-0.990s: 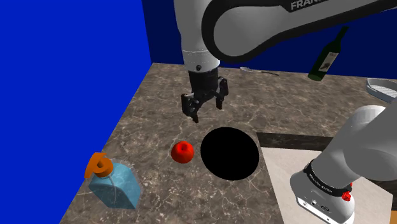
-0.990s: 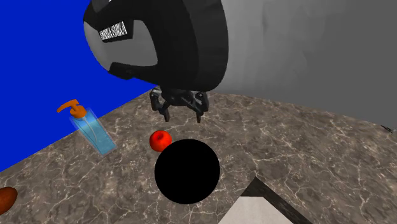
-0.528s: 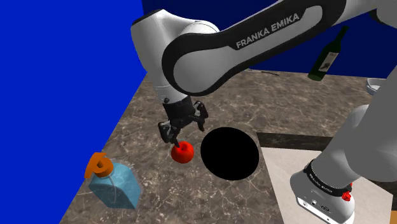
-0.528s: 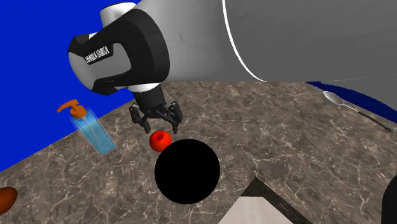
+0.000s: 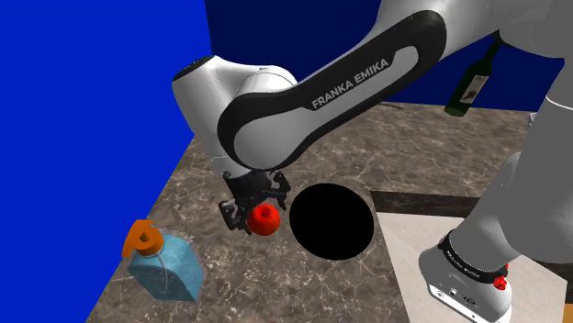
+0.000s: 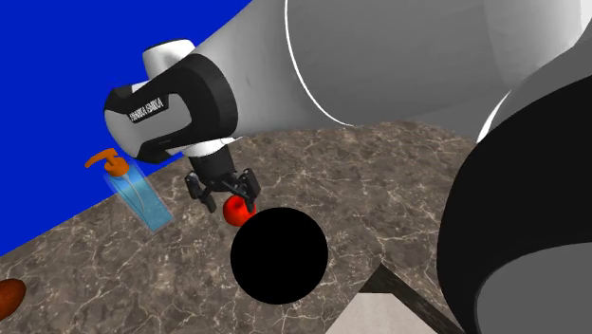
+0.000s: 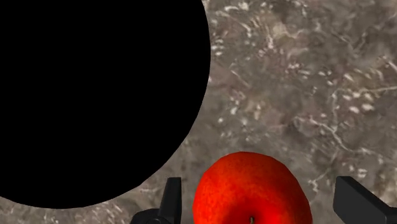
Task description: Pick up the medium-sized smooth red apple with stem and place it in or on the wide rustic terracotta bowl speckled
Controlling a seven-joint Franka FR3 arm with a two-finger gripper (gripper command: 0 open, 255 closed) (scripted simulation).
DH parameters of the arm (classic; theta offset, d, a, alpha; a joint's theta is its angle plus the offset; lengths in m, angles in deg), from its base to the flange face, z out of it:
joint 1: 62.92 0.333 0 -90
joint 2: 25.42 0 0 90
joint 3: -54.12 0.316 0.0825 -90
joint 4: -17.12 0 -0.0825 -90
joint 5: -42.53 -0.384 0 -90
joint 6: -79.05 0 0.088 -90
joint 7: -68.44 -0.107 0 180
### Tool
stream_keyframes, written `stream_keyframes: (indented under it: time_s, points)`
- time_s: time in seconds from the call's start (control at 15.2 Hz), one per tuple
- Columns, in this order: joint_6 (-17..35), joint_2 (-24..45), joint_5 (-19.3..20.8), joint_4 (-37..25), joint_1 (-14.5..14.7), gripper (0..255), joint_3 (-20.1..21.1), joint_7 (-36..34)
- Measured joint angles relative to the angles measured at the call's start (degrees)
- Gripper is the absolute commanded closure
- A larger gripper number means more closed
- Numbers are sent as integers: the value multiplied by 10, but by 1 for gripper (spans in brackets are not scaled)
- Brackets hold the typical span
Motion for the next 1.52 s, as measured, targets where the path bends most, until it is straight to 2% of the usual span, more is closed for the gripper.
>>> stream_keyframes:
  time_s: [0.2, 0.59, 0.66, 1.52]
  points:
    - [22, 3, 2, 19, -1, 0, -1, 0]
    - [27, 4, 3, 23, 0, 0, -1, -2]
    - [28, 4, 3, 24, 0, 255, -1, -2]
    - [14, -4, -2, 17, -1, 255, 1, 1]
